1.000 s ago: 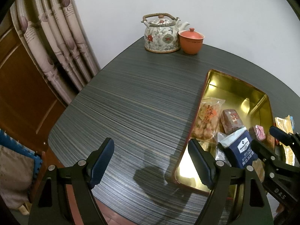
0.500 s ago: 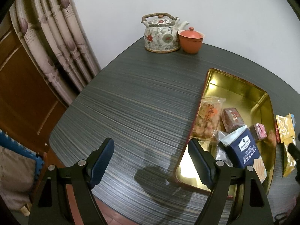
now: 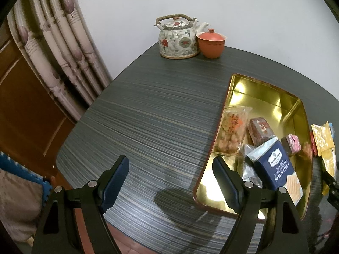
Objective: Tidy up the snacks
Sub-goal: 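Move the right gripper to the yellow packet and grasp it, then lift the yellow packet with the right gripper while the left moves to the other yellow packet, then grasp and lift the gold-yellow packet with the left gripper, then carry the gold-yellow packet into the gold tin and open the left gripper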
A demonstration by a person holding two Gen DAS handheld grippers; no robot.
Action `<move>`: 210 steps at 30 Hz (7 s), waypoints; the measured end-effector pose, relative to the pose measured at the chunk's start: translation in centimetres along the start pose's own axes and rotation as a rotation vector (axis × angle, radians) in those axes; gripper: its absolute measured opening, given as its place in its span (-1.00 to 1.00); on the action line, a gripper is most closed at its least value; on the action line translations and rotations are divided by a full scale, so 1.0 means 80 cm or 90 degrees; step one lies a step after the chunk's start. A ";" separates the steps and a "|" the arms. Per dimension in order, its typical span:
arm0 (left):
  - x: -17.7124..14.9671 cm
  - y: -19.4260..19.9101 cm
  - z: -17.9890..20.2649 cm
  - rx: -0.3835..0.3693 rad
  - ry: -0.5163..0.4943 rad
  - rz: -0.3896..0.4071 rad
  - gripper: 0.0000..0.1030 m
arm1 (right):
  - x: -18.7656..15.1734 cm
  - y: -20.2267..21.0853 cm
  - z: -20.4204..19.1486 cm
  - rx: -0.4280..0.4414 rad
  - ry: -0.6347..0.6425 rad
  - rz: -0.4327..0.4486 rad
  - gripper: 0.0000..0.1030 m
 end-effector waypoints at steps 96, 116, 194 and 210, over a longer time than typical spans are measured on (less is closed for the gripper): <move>-0.009 -0.020 0.505 -0.397 -0.437 -0.073 0.77 | -0.030 -0.017 0.241 -0.073 -0.127 0.035 0.12; -0.066 0.024 0.454 -0.385 -0.403 -0.082 0.77 | -0.030 -0.018 0.242 -0.072 -0.128 0.034 0.13; 0.054 0.014 0.227 -0.238 -0.157 -0.021 0.16 | -0.030 -0.017 0.242 -0.069 -0.129 0.032 0.19; 0.028 -0.058 0.160 -0.183 -0.108 -0.072 0.16 | -0.031 -0.019 0.241 -0.068 -0.129 0.032 0.19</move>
Point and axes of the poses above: each gripper's, at about its wrist camera, not at the fingertips, and y roughly against the way its jaws point, z to its right, x to its top, the point moved 9 cm from there along -y, roughly the way its jaws point, and after that the axes turned 9 degrees about z, right-handed, at the moved point
